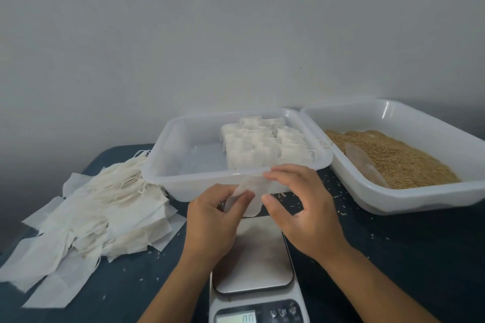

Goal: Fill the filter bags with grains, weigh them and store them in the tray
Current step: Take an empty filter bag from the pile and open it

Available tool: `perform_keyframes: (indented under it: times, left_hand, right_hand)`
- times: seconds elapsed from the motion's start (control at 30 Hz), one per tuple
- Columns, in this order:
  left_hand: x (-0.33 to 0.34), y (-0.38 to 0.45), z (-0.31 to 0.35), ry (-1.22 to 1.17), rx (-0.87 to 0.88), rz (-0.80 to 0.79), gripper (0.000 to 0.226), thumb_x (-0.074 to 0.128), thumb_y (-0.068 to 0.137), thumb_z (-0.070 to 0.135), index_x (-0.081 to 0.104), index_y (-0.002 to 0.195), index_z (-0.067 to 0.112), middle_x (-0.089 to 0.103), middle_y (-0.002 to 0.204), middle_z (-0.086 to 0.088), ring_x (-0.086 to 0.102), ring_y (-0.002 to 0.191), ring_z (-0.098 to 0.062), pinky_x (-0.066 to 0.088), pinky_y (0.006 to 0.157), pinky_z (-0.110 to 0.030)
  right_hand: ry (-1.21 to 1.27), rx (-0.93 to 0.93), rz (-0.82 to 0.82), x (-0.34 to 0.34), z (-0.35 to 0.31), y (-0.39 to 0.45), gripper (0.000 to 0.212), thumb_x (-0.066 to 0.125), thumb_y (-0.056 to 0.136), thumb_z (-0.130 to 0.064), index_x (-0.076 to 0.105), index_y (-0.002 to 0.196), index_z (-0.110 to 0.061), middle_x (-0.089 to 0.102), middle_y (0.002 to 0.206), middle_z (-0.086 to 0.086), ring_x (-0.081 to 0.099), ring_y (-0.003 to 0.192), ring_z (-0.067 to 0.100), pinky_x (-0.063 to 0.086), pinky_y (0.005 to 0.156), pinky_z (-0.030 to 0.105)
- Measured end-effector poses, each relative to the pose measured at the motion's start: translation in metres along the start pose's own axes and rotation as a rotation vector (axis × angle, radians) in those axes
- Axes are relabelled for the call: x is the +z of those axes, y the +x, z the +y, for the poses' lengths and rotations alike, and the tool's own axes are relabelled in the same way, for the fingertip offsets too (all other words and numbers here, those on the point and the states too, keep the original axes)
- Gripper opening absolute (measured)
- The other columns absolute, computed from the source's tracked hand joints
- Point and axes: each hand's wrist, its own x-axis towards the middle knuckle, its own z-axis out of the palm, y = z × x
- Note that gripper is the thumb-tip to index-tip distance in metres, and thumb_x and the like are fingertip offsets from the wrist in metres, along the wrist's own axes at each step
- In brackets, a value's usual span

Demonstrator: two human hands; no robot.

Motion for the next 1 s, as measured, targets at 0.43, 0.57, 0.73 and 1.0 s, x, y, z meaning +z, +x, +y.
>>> perform_keyframes:
  times: [0.43, 0.57, 0.73, 1.0]
  left_hand:
    - [0.0007, -0.0012, -0.0003, 0.044, 0.053, -0.033, 0.019, 0.078, 0.089, 0.024, 0.076, 0.085, 0.042, 0.072, 0.080, 0.019, 0.066, 0.078, -0.009, 0.046, 0.065, -0.015]
    - [0.0000, -0.0013, -0.0012, 0.045, 0.063, -0.027, 0.017, 0.077, 0.089, 0.024, 0.076, 0.085, 0.041, 0.072, 0.081, 0.019, 0.067, 0.079, -0.010, 0.047, 0.066, -0.015]
    - [0.0023, -0.0022, -0.0032, 0.100, 0.067, -0.024, 0.015, 0.077, 0.089, 0.021, 0.076, 0.085, 0.035, 0.071, 0.083, 0.020, 0.067, 0.082, -0.009, 0.050, 0.068, -0.021]
    - [0.0005, -0.0035, 0.0036, 0.073, 0.106, -0.163, 0.019, 0.076, 0.089, 0.033, 0.069, 0.105, 0.041, 0.071, 0.102, 0.021, 0.068, 0.099, -0.007, 0.053, 0.080, -0.025]
  right_hand:
    - [-0.004, 0.027, -0.039, -0.0011, 0.0005, -0.0020, 0.021, 0.082, 0.085, -0.016, 0.074, 0.105, -0.016, 0.069, 0.093, -0.012, 0.061, 0.089, 0.003, 0.052, 0.079, 0.022]
    - [0.001, 0.034, -0.069, -0.0017, -0.0021, -0.0010, 0.019, 0.078, 0.086, -0.021, 0.076, 0.104, -0.016, 0.066, 0.090, -0.009, 0.060, 0.084, 0.004, 0.050, 0.077, 0.019]
    - [0.016, 0.039, -0.115, -0.0001, 0.0009, -0.0016, 0.008, 0.083, 0.085, -0.013, 0.077, 0.090, -0.012, 0.060, 0.091, -0.004, 0.060, 0.081, 0.007, 0.049, 0.073, 0.017]
    - [0.135, 0.106, -0.250, -0.0063, 0.0018, -0.0012, 0.017, 0.058, 0.101, -0.034, 0.064, 0.098, -0.018, 0.062, 0.069, -0.009, 0.050, 0.044, 0.016, 0.040, 0.044, 0.033]
